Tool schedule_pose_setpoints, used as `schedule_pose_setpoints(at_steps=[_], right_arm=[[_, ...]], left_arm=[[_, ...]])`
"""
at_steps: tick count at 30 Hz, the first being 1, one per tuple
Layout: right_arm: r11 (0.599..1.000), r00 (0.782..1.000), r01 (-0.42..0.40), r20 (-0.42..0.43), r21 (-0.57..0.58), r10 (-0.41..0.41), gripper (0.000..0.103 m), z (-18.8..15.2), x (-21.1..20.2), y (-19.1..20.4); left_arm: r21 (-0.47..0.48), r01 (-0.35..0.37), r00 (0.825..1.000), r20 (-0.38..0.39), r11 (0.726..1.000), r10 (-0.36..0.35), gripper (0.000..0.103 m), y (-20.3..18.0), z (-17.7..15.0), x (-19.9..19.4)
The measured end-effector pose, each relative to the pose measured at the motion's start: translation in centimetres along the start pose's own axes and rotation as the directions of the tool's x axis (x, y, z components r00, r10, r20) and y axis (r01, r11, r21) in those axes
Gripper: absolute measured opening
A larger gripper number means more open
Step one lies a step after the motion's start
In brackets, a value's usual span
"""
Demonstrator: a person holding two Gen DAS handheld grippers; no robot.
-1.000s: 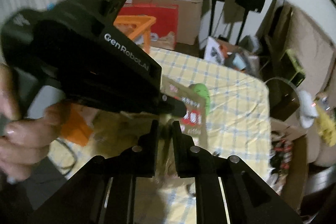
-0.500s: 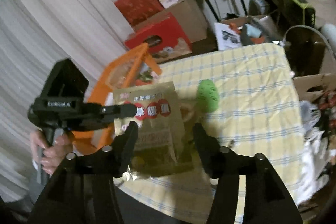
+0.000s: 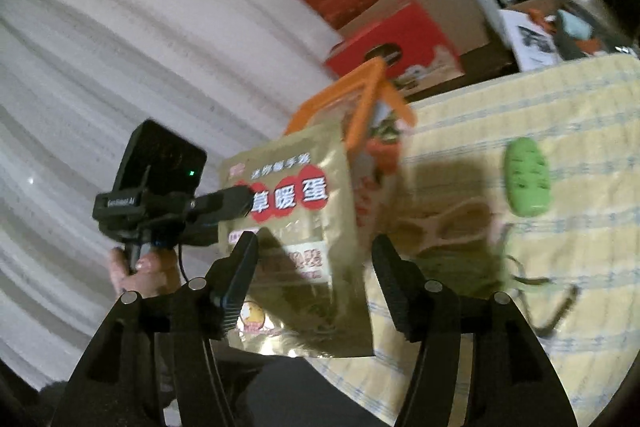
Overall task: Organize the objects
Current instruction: 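Carry the gold packet with the right gripper over the orange basket, then lower the packet onto the foam sheet and open the right gripper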
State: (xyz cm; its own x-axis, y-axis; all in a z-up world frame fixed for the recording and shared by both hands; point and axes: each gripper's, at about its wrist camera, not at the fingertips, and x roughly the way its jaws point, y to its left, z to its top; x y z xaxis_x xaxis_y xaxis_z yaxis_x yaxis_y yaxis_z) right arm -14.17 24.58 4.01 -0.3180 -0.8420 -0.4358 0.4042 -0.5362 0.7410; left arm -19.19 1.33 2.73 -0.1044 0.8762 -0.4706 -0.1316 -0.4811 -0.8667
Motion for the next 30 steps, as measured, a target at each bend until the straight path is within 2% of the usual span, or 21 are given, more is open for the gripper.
schedule_pose_setpoints(at_steps=[2,3,7,12,18,27,30], right_arm=[[1.0,1.0,0.002,-0.014,-0.019,-0.002,0.038,0.2,1.1,0.9],[0.999,1.0,0.003,-0.02,-0.033,-0.004,0.027,0.4,1.6,1.4],[0.996,0.999,0.025,-0.046,-0.086,-0.029,0.018,0.7,4.1,3.4],[0.993,0.995,0.054,-0.079,-0.108,-0.062,0.018,1.5,7.5,4.8],[0.992,0.99,0.077,-0.11,-0.097,-0.088,0.015,1.9,10.7,5.2],[0.982,0.971,0.152,-0.17,-0.111,-0.169,0.01,2.0,15.1,5.7],[0.977,0.961,0.174,-0.196,-0.126,-0.196,0.01,1.7,16.2,5.9]], left_arm=[[-0.012,-0.012,1.0,0.021,1.0,0.013,0.005,0.7,0.4,-1.5],[-0.02,-0.015,1.0,0.027,1.0,0.016,0.005,1.1,0.6,-2.1],[-0.037,-0.037,0.998,0.05,0.999,0.039,0.005,2.5,1.6,-4.5],[-0.042,-0.099,0.994,0.047,0.994,0.101,0.005,3.9,3.1,-6.5],[-0.046,-0.206,0.978,0.032,0.977,0.208,0.006,5.3,4.5,-7.9],[-0.017,-0.341,0.94,-0.001,0.94,0.341,0.013,7.4,5.2,-8.4],[0.005,-0.402,0.916,-0.009,0.916,0.402,0.016,7.8,5.3,-8.0]])
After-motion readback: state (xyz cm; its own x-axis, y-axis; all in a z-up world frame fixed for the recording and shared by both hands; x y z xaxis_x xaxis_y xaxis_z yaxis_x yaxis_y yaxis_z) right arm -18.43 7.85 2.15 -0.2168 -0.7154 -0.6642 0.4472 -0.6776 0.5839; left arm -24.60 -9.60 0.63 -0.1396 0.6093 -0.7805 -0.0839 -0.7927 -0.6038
